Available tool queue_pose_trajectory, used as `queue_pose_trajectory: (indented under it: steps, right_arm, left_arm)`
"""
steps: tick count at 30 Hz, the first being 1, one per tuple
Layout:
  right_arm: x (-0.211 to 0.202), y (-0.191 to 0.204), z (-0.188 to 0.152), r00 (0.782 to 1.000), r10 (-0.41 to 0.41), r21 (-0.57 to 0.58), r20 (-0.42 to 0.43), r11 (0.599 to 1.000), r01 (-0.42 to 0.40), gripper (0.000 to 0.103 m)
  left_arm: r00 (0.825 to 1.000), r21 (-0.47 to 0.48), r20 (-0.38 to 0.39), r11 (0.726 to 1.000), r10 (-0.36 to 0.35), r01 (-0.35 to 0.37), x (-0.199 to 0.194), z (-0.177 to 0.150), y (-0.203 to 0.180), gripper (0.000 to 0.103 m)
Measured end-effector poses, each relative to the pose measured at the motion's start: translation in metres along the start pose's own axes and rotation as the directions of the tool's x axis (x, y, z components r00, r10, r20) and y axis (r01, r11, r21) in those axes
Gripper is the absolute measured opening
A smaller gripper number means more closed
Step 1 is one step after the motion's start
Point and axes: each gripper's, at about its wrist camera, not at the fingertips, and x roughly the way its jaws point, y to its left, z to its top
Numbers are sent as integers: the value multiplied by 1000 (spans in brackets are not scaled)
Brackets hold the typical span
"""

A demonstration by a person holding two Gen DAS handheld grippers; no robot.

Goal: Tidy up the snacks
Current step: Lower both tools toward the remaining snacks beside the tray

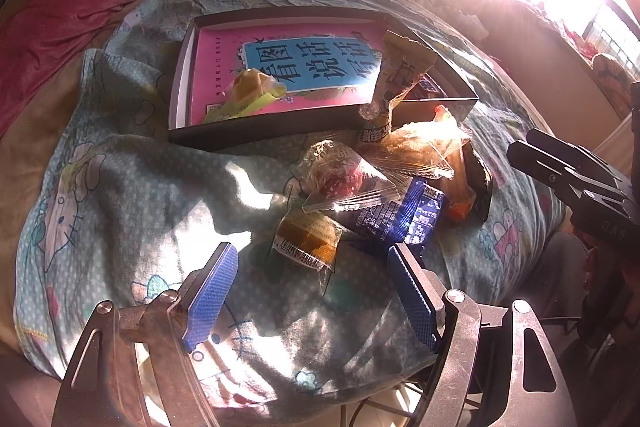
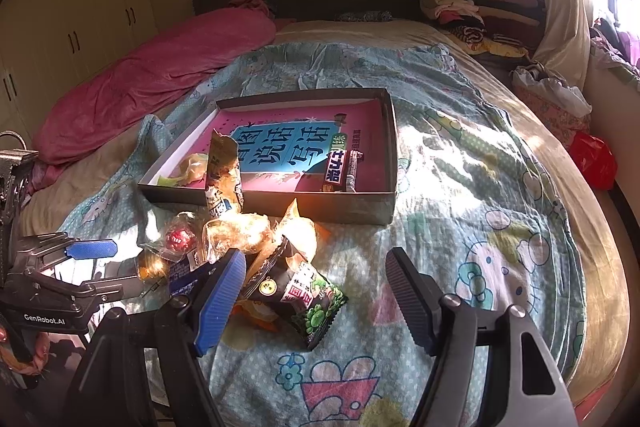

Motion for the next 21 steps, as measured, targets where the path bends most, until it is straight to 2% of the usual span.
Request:
queue_pose_trajectory:
  steps: [15, 21]
  right_arm:
    - [14, 1, -11, 998, -10, -27, -69, 1000, 8, 72]
    - [19, 4, -14, 995, -24, -65, -96, 998, 18, 72]
  left_arm:
    - [999, 4, -46, 1000, 14, -14, 16, -4, 5, 79]
    - [999, 13, -35, 1000, 15, -15, 19, -1, 6, 79]
